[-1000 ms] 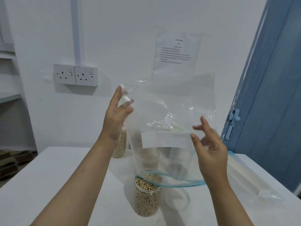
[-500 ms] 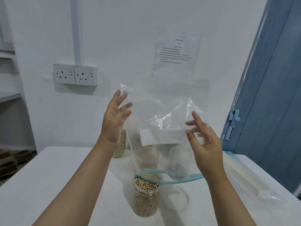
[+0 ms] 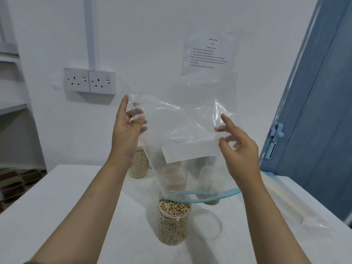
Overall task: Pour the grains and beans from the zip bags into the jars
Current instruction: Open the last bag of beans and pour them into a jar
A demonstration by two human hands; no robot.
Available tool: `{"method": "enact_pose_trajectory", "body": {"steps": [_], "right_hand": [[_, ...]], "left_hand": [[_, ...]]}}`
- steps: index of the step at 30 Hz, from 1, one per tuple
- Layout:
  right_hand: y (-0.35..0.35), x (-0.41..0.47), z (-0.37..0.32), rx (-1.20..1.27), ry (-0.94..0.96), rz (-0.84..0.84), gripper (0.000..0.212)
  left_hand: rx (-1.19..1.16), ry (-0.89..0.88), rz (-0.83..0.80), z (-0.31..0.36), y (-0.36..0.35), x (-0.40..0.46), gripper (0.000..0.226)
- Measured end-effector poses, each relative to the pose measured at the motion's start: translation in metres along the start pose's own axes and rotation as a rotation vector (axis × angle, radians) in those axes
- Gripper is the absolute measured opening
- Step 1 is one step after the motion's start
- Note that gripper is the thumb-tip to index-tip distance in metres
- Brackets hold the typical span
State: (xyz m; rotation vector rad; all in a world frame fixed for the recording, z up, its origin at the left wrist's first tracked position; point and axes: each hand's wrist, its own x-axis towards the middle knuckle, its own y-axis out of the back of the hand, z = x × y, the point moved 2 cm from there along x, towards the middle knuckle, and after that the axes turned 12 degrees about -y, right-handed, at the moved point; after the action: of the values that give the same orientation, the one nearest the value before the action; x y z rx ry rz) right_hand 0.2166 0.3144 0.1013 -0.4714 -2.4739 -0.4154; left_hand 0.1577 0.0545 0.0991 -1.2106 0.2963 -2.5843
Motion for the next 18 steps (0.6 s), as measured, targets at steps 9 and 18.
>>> {"method": "enact_pose_trajectory", "body": {"steps": [9,18], "right_hand": [[-0.027,-0.001,-0.017,-0.133,0.079,-0.013,0.063],[-0.049,-0.007,-0.035,-0.283,0.208,0.115,0.059]], "left_hand": [[0.169,-0.067,0.04,0.001,0.032,-0.008,0.075],[0.114,-0.026,0.038,0.0,0.068,0.003,0.055]]}}
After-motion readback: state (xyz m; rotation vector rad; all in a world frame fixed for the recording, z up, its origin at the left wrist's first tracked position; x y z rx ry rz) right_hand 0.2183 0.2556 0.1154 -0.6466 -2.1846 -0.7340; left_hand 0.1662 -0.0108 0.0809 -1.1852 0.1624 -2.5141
